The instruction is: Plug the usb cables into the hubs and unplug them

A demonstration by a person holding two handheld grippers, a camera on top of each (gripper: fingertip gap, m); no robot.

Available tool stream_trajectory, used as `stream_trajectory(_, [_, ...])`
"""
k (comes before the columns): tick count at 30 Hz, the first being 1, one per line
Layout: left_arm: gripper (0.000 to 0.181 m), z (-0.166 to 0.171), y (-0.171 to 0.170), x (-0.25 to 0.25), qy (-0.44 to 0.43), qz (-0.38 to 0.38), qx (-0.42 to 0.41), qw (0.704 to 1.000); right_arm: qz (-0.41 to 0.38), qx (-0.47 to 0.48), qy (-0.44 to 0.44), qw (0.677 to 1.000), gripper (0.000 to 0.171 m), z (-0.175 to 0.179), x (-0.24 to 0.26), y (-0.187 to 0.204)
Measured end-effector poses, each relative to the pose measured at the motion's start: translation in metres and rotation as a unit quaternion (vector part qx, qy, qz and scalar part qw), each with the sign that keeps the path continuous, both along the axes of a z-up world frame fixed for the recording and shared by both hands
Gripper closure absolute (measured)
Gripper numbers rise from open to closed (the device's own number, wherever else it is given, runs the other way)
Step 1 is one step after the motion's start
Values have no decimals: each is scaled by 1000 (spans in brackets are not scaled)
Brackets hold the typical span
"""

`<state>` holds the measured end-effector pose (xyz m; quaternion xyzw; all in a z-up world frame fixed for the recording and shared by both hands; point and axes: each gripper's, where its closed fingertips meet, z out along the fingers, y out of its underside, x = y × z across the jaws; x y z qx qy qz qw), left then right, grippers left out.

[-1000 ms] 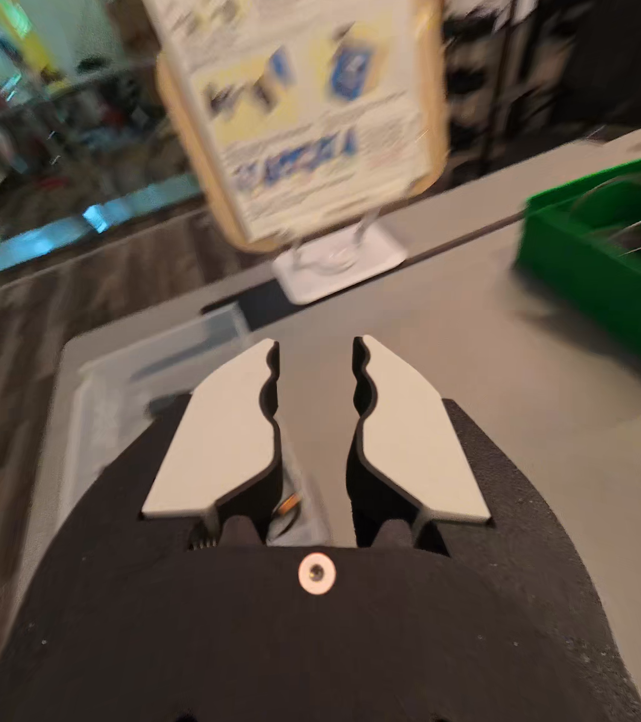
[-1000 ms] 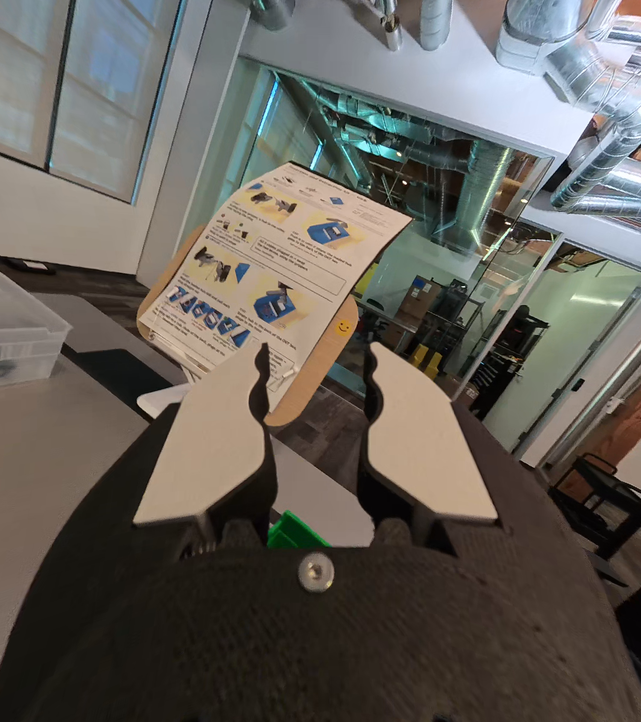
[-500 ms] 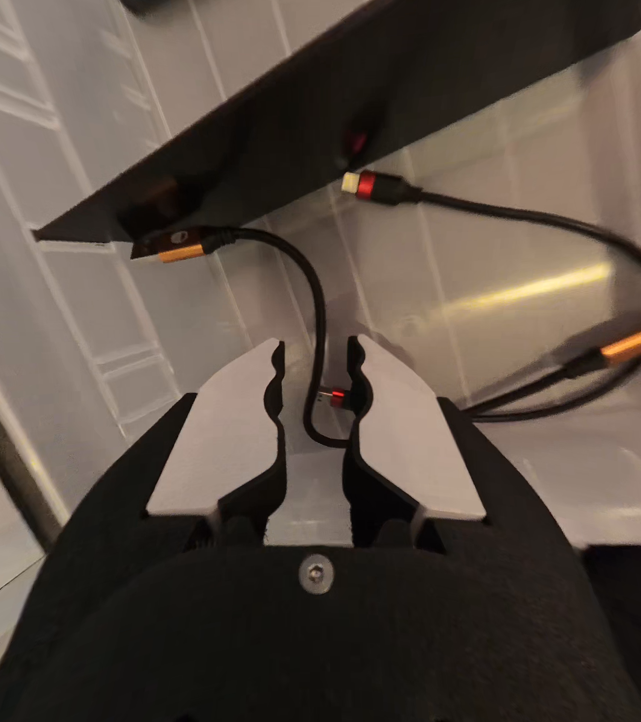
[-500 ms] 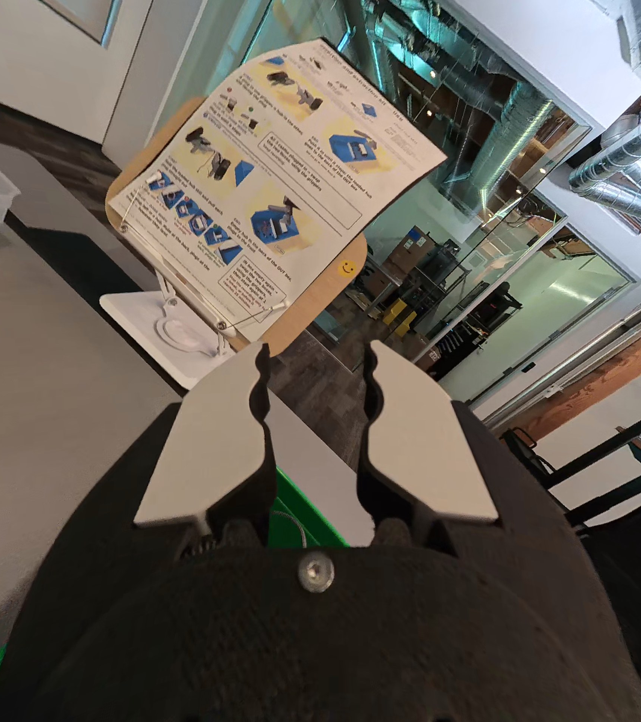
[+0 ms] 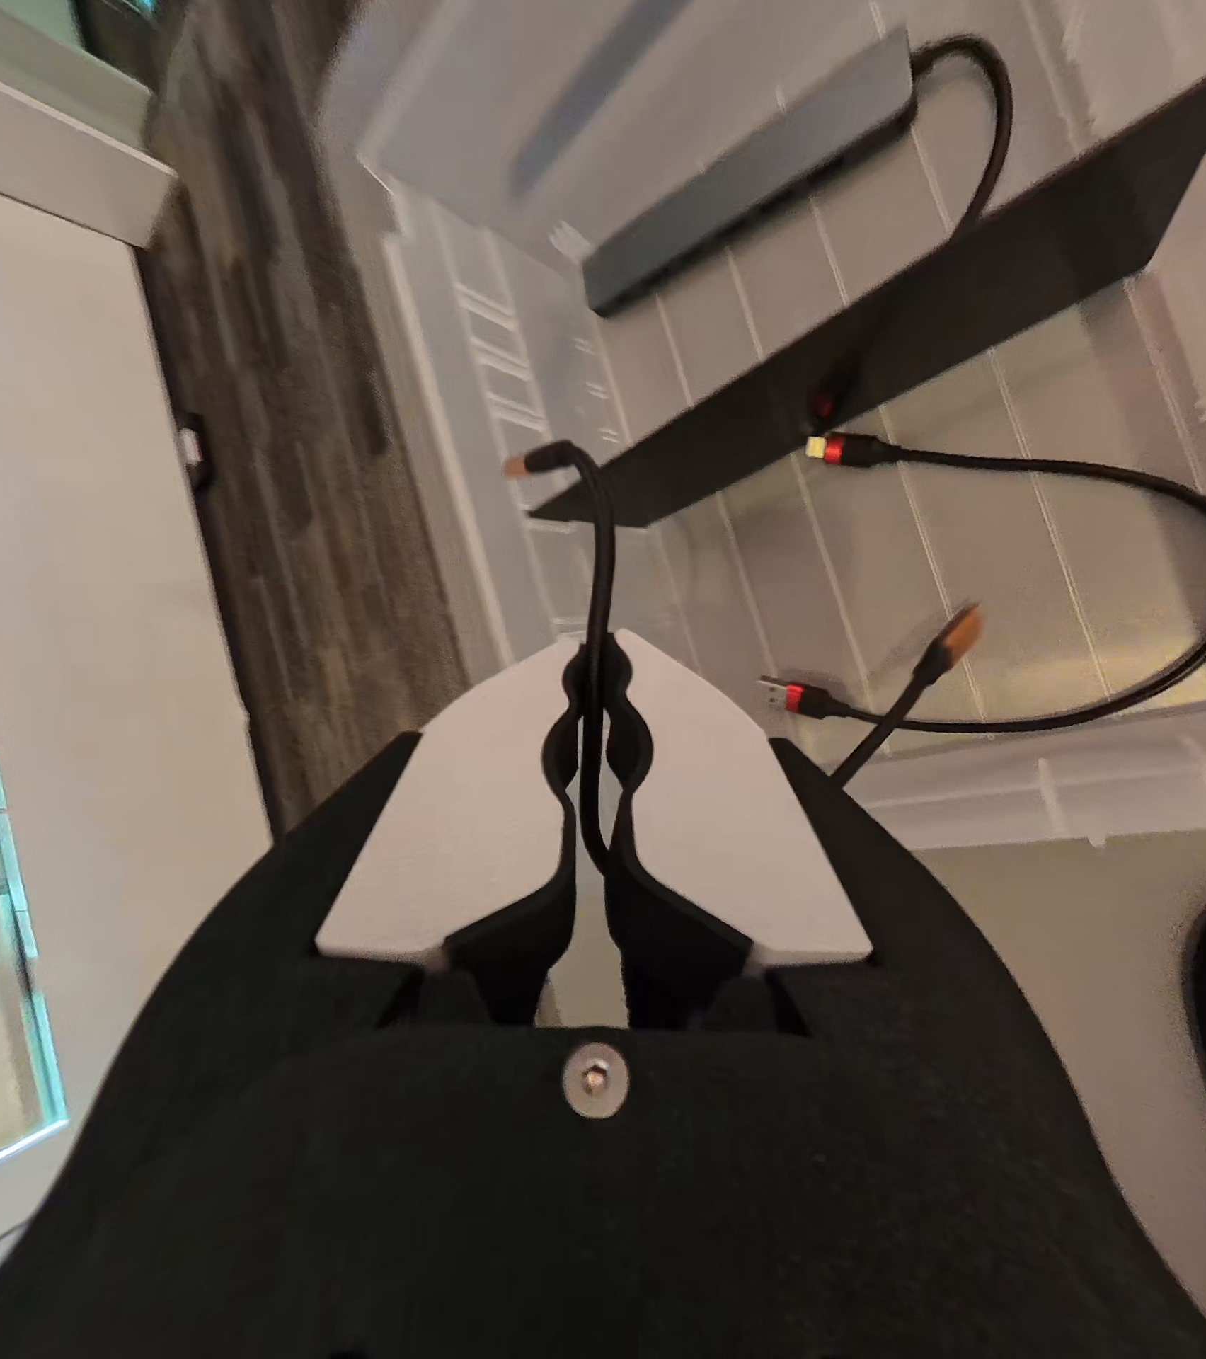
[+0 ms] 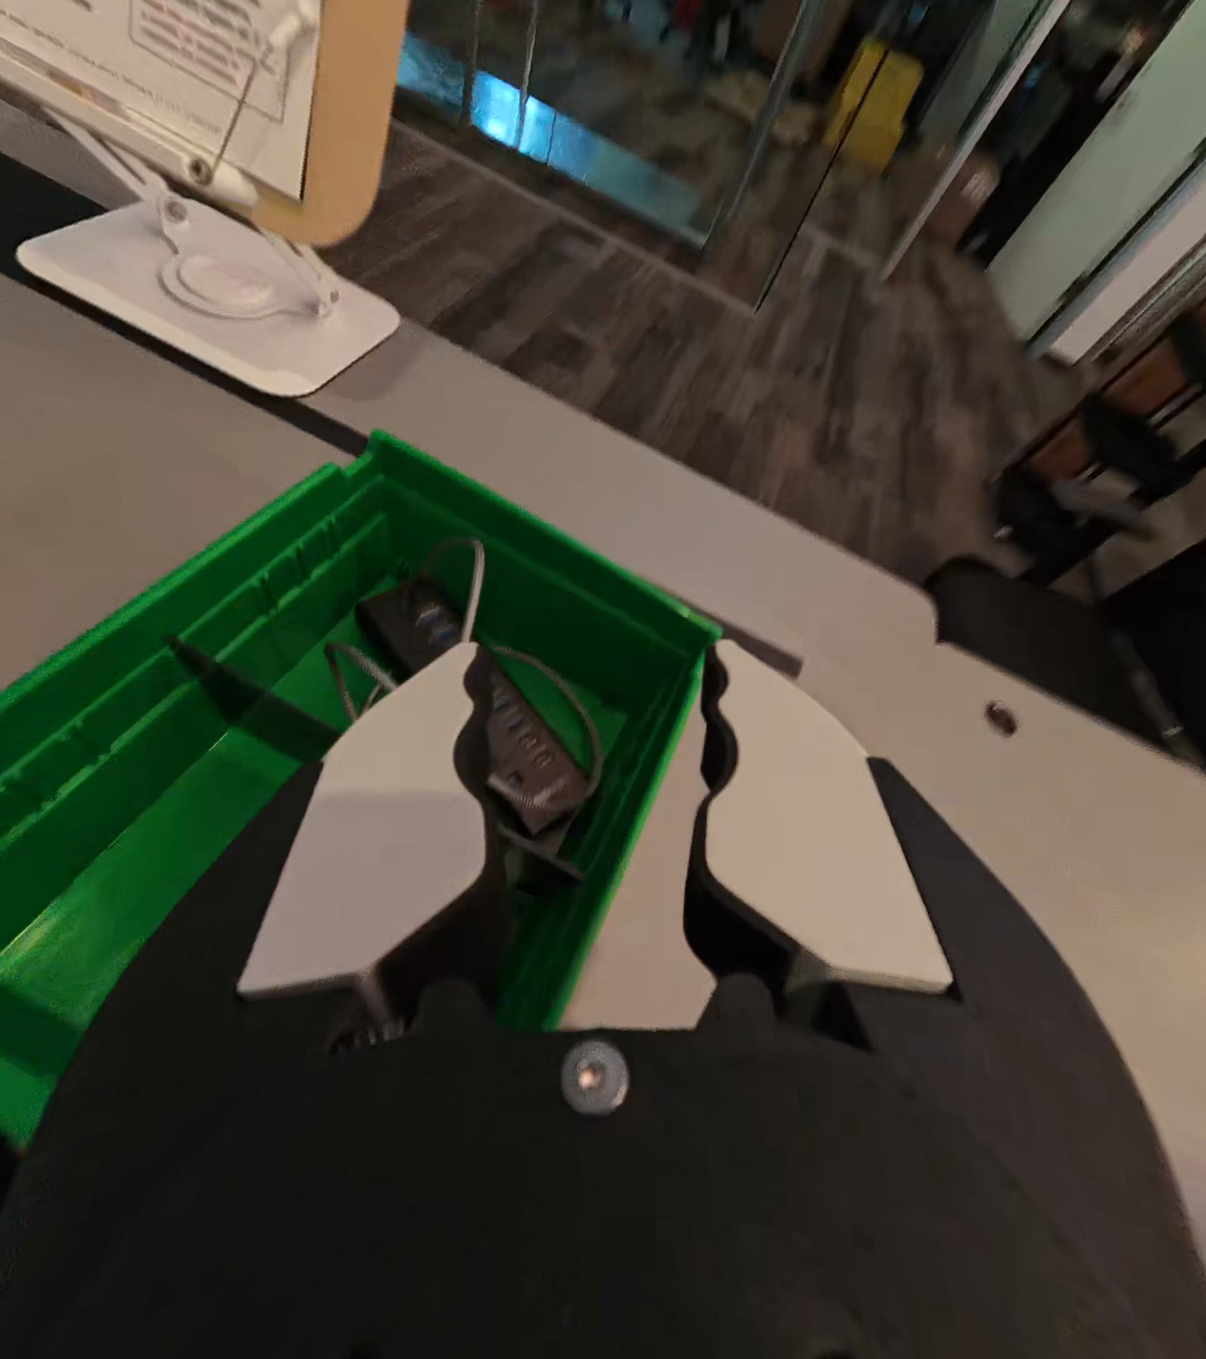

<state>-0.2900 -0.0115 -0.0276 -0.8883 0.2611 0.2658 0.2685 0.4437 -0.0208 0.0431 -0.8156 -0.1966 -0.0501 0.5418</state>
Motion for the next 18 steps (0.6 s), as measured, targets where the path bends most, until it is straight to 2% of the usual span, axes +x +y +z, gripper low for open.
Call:
stream_trajectory(5, [180,78,-18,52,1,-55,59,997,2,-102,90,991,116,-43,17,-15])
stream_trajectory(7, [180,109,-28,84,9,-91,86,992,-2,-131,73,989,113,-56,16,-13])
stream_trajectory(10, [180,139,-47,144,5,-163,108,981,-69,-183,-3,981,111,-81,35,-9])
stream_trajectory(13, [180,138,-68,205,-23,-239,89,967,-129,-249,-9,960,119,-110,55,-11])
stream_trajectory(15, [180,121,-75,241,-42,-283,64,956,-132,-277,45,951,132,-126,56,-9])
stream_trajectory(17, [180,95,-75,269,-47,-314,39,948,-105,-298,129,940,161,-134,44,-6])
stream_trajectory(18, [180,81,-71,279,-46,-322,28,945,-107,-301,155,935,163,-135,44,-5])
